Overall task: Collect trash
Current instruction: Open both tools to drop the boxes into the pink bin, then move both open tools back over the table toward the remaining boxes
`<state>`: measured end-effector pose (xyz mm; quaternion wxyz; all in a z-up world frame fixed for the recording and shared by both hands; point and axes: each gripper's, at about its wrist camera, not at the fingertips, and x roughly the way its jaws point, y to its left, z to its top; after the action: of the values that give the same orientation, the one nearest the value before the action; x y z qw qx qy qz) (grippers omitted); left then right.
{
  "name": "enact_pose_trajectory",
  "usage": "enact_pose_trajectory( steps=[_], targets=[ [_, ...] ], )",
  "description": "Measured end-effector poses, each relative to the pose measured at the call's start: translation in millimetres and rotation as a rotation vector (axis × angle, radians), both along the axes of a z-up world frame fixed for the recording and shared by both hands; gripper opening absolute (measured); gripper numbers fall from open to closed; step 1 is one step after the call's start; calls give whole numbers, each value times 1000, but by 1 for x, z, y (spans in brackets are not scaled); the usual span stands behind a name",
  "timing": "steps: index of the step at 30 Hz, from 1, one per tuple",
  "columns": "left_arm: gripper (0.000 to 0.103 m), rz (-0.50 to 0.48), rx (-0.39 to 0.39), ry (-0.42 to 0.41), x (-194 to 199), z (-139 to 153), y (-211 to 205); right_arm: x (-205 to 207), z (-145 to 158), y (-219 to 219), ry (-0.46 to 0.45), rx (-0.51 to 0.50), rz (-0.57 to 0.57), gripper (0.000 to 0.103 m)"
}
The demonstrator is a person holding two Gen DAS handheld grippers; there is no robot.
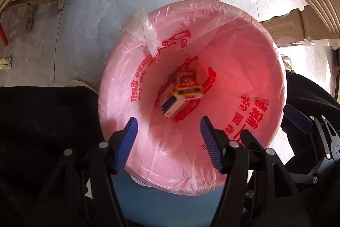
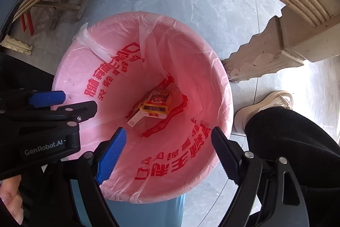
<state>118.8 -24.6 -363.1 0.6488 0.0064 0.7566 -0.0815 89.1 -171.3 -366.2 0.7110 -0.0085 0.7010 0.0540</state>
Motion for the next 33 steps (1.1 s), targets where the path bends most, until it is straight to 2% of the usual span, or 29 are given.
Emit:
enact_pose_trajectory(
  steps=[8,10,16,22,25,27,29,33],
  targets=[
    [63,-10,22,-35,1,7,0,1,6,1,-5,19,-4,80],
    [67,-19,37,-60,0,12,-1,1,9,1,-10,29,-6,80],
    [68,-63,64,-153,-6,44,4,-4,36,-2,-62,64,-21,80],
    [69,-169,54,-262,-29,128,23,-33,117,-3,-199,126,30,80],
    [75,-178,-31,-302,-36,182,43,-46,166,-19,-243,235,30,85],
    [77,-185,-69,-345,-33,219,54,-43,204,-35,-307,282,4,90],
    [78,-201,-63,-420,-25,258,63,-34,247,-48,-391,291,-11,96],
    [83,-262,-35,-557,0,331,69,-12,320,-65,-502,319,5,96]
  ],
)
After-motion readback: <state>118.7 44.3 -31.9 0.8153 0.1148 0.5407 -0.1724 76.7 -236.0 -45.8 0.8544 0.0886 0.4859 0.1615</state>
